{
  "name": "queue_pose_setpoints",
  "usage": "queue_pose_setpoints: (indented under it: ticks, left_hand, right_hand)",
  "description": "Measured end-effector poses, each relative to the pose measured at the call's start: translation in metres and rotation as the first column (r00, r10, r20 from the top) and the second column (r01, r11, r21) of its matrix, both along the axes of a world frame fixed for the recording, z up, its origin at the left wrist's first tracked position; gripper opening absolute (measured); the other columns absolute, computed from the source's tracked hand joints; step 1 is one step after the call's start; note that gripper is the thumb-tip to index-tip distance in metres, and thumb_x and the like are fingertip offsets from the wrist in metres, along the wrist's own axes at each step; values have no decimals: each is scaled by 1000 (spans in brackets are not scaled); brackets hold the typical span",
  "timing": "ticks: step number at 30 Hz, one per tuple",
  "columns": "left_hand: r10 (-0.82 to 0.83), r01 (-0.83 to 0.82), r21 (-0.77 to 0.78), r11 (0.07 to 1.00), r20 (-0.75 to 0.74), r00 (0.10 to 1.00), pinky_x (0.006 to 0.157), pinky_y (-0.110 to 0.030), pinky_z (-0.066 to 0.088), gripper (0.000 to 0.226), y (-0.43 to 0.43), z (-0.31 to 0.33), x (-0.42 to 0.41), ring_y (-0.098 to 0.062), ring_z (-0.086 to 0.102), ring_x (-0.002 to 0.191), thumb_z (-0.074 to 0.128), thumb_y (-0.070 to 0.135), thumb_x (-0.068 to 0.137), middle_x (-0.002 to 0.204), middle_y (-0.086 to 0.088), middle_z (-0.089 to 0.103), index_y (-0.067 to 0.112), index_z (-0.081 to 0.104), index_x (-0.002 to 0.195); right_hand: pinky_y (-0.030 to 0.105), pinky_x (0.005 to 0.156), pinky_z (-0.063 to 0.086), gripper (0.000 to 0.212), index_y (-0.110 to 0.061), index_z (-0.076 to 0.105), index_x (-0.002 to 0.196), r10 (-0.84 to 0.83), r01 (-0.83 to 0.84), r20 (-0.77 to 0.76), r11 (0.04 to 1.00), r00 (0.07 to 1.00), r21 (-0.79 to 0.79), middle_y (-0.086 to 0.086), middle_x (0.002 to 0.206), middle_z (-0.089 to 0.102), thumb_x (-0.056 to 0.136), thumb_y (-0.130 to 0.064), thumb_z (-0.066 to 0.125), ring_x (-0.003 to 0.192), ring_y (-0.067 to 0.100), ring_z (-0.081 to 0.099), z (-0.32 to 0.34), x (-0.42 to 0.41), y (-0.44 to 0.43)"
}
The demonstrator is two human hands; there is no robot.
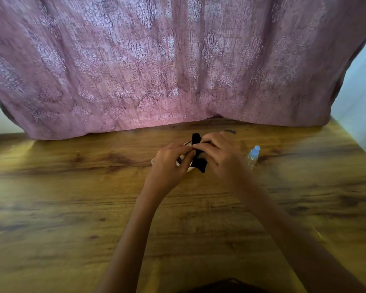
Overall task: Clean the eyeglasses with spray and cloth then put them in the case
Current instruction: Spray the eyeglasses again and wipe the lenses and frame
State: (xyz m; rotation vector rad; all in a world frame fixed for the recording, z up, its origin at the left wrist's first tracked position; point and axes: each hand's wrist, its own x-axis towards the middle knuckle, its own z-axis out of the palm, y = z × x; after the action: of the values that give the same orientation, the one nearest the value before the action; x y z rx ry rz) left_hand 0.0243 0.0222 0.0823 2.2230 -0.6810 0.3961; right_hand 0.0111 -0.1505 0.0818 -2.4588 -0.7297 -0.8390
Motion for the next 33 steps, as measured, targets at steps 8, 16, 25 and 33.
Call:
queue_pose_setpoints:
  ticks: [8,16,25,33]
  left_hand:
    - [18,-20,34,999,38,999,68,-12,44,19,1,2,-1,-4,55,76,62,16,90,88,0,72,9,75,102]
    - [37,-36,-34,999,16,999,64,-37,54,29,5,7,-4,-15,65,76,56,29,92,87,-2,73,8,75,96]
    - [36,-34,-90,995,23,999,76,-19,53,33,11,13,-9,-8,66,86,53,34,91,97,2,73,10,76,98]
    - [82,-72,-112,991,80,993,75,-16,51,28,8,16,-10,-3,63,84,56,28,92,93,14,65,8,75,95]
  right_hand:
    - [25,72,46,20,1,71,97,23,-17,91,997,996,-70,9,91,69,86,-8,56,88,19,47,0,15,-10]
    - [22,77,40,24,1,70,95,-75,78,48,995,996,-56,8,89,70,88,-13,52,87,21,49,-5,24,-23]
    - [16,82,31,12,-3,73,95,-295,287,15,939,955,188,6,86,72,85,-2,67,84,25,58,-3,30,-42]
    - [26,73,42,15,-3,75,96,-373,375,-68,876,925,304,8,85,73,81,-7,73,81,25,61,-6,31,-39]
